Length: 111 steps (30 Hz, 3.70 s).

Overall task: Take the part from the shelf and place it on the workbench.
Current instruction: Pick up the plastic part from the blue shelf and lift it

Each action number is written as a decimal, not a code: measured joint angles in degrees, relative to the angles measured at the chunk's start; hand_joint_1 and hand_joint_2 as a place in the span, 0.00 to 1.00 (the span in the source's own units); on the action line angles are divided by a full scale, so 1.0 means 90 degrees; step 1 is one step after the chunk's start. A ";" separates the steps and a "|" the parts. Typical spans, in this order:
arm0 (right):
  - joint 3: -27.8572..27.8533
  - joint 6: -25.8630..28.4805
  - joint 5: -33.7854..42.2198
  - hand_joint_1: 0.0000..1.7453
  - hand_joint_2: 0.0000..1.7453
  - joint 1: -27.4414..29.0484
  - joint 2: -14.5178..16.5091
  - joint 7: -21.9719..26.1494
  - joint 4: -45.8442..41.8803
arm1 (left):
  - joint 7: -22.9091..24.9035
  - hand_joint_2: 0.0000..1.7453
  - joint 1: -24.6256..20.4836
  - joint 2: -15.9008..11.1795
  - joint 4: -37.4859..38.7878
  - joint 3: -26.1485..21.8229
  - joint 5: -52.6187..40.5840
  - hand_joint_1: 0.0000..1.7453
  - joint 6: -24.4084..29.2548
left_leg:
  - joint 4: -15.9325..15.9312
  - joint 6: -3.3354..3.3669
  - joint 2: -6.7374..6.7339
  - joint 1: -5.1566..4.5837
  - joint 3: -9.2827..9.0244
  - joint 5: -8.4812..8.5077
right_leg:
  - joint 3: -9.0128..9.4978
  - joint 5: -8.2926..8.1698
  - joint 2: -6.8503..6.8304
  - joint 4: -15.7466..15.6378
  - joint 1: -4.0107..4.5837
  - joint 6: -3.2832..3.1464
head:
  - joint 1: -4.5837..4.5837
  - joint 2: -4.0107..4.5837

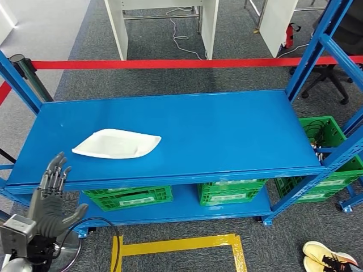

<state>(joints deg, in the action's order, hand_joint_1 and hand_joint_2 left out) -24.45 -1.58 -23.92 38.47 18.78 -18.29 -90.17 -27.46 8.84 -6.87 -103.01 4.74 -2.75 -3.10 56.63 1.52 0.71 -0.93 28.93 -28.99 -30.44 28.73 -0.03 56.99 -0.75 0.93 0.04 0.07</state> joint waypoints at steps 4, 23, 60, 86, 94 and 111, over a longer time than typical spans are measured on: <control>-0.0061 -0.0143 -0.0120 0.00 1.00 -0.0053 0.0002 0.0038 0.0008 | 0.0280 1.00 -0.0250 -0.0217 0.0005 0.0269 -0.0790 0.00 0.0225 | 0.0001 0.0000 -0.0001 -0.0001 0.0000 0.0000 | -0.0001 0.0000 0.0001 0.0000 0.0000 0.0000 | -0.0001 0.0000; -0.0216 -0.0565 -0.0649 0.00 1.00 -0.0292 0.0052 0.0195 0.0185 | 0.1982 1.00 -0.1792 -0.0647 0.0680 0.1258 -0.4527 0.00 0.1313 | 0.0003 0.0000 -0.0011 -0.0001 0.0001 0.0000 | -0.0004 -0.0002 0.0011 0.0001 -0.0001 0.0000 | 0.0000 0.0000; -0.0639 -0.0961 -0.1624 0.00 1.00 -0.0921 0.0073 0.0717 0.1103 | 0.3857 1.00 -0.4200 -0.0821 0.3455 0.2963 -0.8888 0.00 0.1547 | 0.0008 0.0001 -0.0027 -0.0001 0.0003 0.0001 | -0.0006 -0.0006 0.0027 0.0004 -0.0001 0.0004 | 0.0001 0.0000; -0.1384 -0.1563 -0.2215 0.00 1.00 -0.1245 0.0083 0.1288 0.1450 | 0.3669 1.00 -0.4419 -0.1338 0.3706 0.3197 -0.8600 0.00 0.1082 | 0.0009 0.0001 -0.0028 -0.0001 0.0004 0.0001 | -0.0006 -0.0006 0.0028 0.0005 -0.0001 0.0004 | -0.0001 0.0000; -0.1482 -0.1590 -0.2302 0.00 1.00 -0.1340 0.0090 0.1382 0.1527 | 0.3618 1.00 -0.4418 -0.1266 0.3706 0.3482 -0.8626 0.00 0.1016 | 0.0015 0.0001 -0.0029 -0.0002 0.0006 0.0001 | -0.0006 -0.0006 0.0029 0.0005 -0.0001 0.0004 | 0.0000 0.0000; -0.1600 -0.1667 -0.2343 0.00 1.00 -0.1383 0.0090 0.1415 0.1612 | 0.3512 1.00 -0.4417 -0.1249 0.3716 0.3672 -0.8571 0.00 0.0968 | 0.0015 0.0001 -0.0029 -0.0001 0.0007 0.0001 | -0.0005 -0.0006 0.0028 0.0005 -0.0001 0.0004 | -0.0001 0.0000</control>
<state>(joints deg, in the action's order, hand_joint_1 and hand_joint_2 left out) -38.85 -16.58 -45.00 26.02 19.58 -5.55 -75.66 4.15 -30.91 -18.12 -69.57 37.78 -79.89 5.62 56.76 1.53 0.45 -0.94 28.99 -28.99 -30.48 28.68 0.23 57.03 -0.76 0.96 0.03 0.07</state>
